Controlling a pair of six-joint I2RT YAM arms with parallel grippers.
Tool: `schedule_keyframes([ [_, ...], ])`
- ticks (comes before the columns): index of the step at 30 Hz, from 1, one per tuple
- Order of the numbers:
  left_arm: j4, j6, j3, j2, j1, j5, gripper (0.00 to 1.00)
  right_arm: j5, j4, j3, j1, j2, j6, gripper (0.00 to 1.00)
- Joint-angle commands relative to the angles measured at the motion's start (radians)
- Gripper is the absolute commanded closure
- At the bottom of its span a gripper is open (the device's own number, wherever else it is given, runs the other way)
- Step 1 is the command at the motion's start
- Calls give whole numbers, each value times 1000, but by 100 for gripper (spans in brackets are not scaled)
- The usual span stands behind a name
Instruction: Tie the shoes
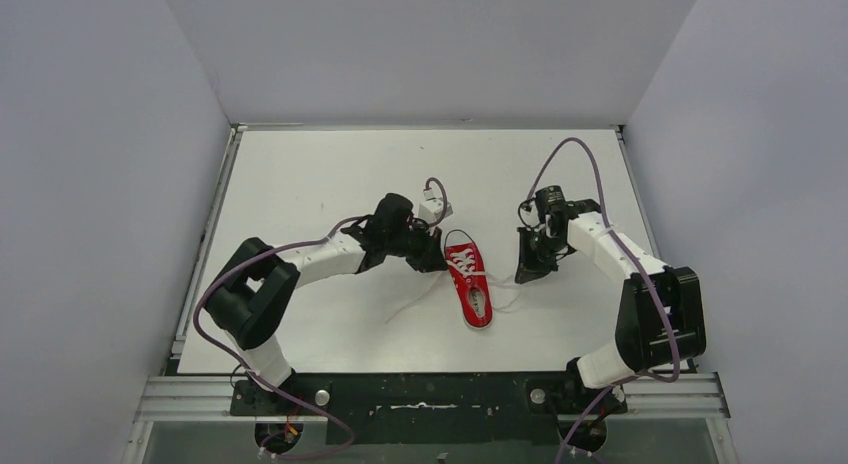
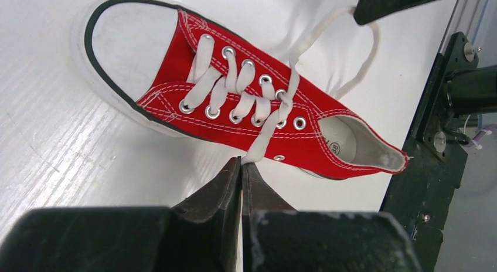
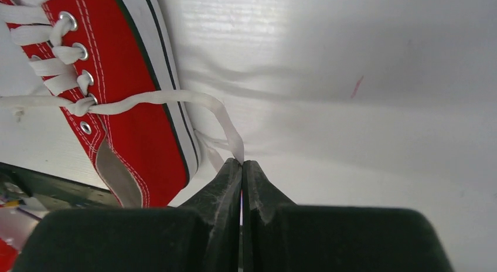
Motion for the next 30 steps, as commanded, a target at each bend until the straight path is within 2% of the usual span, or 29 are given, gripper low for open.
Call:
schedule_keyframes([
  [1, -20, 4, 60, -64, -19, -8, 100, -42, -71, 6, 1, -66, 244, 100],
  [6, -29, 9, 94, -57, -45, -19, 100, -148, -115, 66, -2, -44, 216, 100],
  [7, -30, 5, 104, -54, -48, -21, 100, -134, -124, 76, -2, -42, 198, 100],
  [10, -46, -13, 138, -47, -50, -10, 100, 53, -209, 120, -1, -1, 143, 100],
  [12, -50, -28, 153, -44, -52, -1, 100, 123, -220, 139, 1, 54, 122, 100],
  [19, -81, -76, 189, -16, -56, 22, 100, 162, -96, 143, 39, 216, 148, 97],
  [21, -87, -74, 202, -6, -56, 25, 100, 139, -61, 133, 24, 232, 167, 89],
  [26, -121, -71, 214, 6, -56, 34, 100, 140, -96, 110, 24, 225, 185, 55],
  [27, -125, -74, 219, 9, -56, 32, 100, 134, -98, 89, 28, 205, 194, 52],
  [30, -115, -98, 235, 21, -56, 35, 99, 139, -90, 16, 43, 139, 215, 49],
])
